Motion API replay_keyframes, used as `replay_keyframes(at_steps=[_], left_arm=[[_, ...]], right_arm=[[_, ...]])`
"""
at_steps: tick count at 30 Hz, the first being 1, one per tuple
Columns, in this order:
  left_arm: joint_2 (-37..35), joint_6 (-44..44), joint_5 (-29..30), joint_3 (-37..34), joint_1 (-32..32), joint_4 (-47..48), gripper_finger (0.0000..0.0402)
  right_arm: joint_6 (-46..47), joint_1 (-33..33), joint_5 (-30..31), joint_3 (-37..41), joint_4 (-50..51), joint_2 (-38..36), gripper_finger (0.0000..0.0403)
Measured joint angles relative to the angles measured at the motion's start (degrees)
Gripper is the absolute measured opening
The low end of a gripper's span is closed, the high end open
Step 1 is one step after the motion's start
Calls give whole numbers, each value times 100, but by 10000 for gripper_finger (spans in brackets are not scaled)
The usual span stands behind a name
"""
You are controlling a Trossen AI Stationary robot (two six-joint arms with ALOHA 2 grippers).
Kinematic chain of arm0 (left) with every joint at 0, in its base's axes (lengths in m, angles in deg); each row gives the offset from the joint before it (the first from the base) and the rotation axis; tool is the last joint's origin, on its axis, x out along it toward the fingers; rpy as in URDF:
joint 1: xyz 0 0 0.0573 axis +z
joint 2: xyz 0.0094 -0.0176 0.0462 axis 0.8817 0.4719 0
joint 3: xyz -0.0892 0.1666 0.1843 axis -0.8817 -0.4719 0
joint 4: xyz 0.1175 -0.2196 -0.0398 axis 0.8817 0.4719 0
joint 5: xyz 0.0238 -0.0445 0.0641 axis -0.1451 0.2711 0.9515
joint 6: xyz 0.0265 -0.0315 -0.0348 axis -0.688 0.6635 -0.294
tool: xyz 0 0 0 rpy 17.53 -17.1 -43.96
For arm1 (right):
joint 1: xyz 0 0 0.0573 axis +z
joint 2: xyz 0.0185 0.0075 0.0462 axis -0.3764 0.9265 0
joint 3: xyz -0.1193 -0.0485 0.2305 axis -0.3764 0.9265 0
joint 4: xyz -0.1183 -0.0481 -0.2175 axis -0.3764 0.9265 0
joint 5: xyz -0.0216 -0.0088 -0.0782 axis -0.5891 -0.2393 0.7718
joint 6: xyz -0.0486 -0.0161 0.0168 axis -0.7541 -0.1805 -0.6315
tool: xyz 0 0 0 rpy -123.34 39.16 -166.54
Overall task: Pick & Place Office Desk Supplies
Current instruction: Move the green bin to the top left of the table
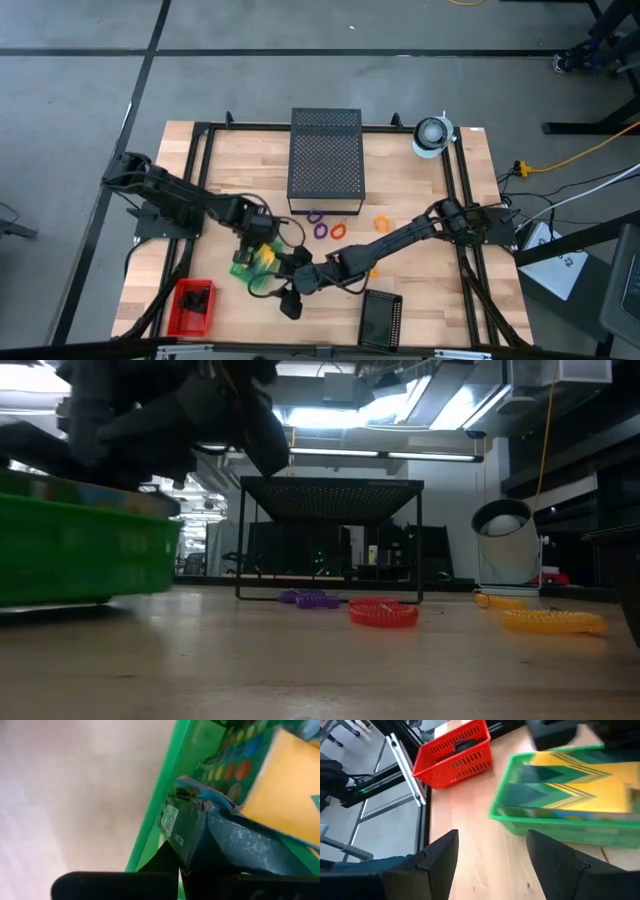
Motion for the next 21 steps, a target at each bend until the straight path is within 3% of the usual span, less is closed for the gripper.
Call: replay_keyframes(at_steps=[21], left_arm=[[0, -1736, 71, 0, 3016, 328, 3]], right_arm=[[-3, 352, 346, -2, 95, -238, 235]])
